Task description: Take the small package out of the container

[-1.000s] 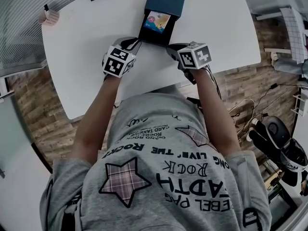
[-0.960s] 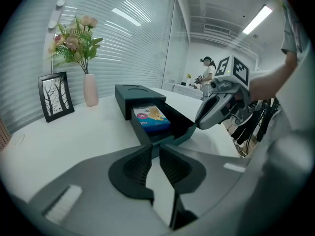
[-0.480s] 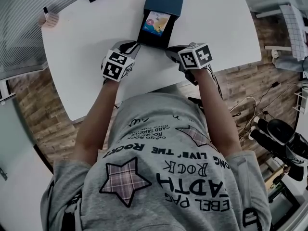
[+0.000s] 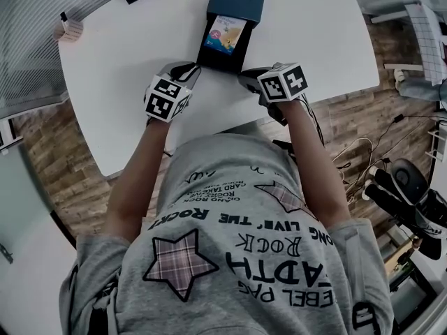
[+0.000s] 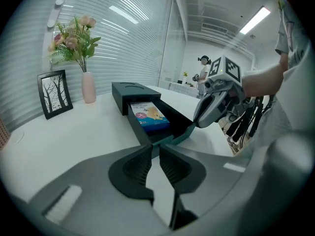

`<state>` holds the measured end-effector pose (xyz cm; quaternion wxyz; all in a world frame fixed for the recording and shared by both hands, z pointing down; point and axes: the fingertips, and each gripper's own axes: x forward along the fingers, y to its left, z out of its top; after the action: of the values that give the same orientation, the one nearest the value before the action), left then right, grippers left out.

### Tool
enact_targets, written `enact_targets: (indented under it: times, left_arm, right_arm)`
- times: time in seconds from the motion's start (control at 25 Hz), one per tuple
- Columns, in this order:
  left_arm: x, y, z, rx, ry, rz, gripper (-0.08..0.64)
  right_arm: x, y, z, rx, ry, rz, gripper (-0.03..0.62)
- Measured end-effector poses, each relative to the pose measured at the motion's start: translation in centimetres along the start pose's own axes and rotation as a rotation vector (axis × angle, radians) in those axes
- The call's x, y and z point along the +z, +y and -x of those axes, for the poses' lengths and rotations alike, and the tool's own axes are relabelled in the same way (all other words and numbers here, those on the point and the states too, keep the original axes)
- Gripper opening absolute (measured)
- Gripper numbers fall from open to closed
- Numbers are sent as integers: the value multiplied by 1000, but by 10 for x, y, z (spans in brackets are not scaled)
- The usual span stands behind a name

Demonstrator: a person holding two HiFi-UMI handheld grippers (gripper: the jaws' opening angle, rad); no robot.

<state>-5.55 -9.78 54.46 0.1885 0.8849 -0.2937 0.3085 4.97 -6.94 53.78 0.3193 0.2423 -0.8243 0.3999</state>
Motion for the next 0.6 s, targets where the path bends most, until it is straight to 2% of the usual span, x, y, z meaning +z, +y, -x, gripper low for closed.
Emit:
enact_targets:
  times: [0.6]
  left_arm:
    - [-12, -7, 13, -18, 21, 30, 60]
  right_arm:
    - [-8, 20, -3, 73, 50, 30, 44]
